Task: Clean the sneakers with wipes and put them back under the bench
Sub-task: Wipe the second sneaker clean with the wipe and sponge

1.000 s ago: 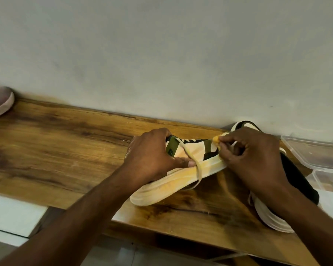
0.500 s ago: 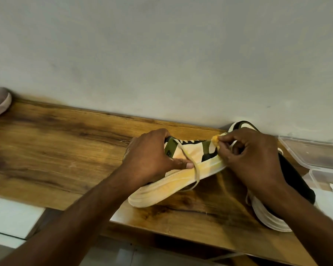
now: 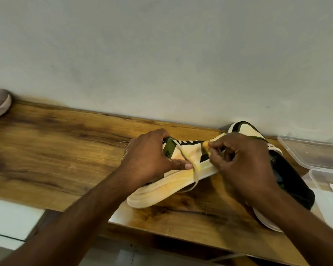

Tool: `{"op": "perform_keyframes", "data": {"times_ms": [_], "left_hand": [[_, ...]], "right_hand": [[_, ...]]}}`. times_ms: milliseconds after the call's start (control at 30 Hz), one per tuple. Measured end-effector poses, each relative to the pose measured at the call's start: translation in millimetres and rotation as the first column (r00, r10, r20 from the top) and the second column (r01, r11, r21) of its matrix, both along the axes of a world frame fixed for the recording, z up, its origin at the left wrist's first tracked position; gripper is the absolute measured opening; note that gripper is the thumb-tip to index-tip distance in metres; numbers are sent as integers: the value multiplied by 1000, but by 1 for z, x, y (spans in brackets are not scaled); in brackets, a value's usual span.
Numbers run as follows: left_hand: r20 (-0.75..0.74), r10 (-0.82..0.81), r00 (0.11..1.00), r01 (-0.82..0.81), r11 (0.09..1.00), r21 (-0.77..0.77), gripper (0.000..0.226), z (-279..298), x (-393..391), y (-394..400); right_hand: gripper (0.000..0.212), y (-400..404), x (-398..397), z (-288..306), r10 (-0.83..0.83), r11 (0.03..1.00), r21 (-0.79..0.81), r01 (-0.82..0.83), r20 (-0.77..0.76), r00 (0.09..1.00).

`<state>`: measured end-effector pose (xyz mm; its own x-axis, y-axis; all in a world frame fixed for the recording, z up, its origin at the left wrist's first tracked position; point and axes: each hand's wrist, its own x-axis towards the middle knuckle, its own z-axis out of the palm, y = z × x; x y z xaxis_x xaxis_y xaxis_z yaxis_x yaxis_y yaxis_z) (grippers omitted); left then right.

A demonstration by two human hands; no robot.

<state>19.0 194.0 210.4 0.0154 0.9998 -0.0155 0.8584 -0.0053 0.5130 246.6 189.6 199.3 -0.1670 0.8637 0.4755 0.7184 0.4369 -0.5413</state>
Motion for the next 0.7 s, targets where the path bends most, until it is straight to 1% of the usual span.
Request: {"op": "perform_keyframes", "data": {"times_ms": [67,133,200,333,400,467,533,600,633,700], "left_hand": [[-1,-2,1000,2,1000,-1,76,0,-1,0],[2,-2,1000,2,1000,-3,76,0,-1,0],[3,3,1000,-3,1000,-2,75,0,0,0],[5,10,1000,-10,1000,-4,72,-1,0,1],[3,8,1000,-8,1000,-4,73,-1,-1,1],[2,4,1000,-4,1000,-3,74,-2,-1,1],[-3,-1,1000,1,1000,-2,74,-2,-2,1],[-11,-6,1000,6,1000,0,76,-2,-1,1],[-12,-7,1000,7,1000,-1,76,-2,-1,1],[-8,-4,1000,4,1000,-2,76,-2,0,1]], "right_hand": [[12,8,11,3,-91,996,-21,90,-67,994],[13,8,11,3,-123,992,-46,119,-103,987],[14,0,1,1,-76,997,-35,73,-90,993],[15,-21,-25,-4,125,992,-29,-125,-20,992],[18,-19,-24,-5,142,990,-22,-141,29,989],[18,-10,-13,-3,77,997,-26,-76,9,997],[14,1,1,0,-19,1000,2,19,-37,999],[13,9,13,3,-101,995,-6,101,-86,991],[12,9,14,3,-119,993,-19,117,-104,988],[13,4,8,2,-95,995,-16,94,-103,990]]}}
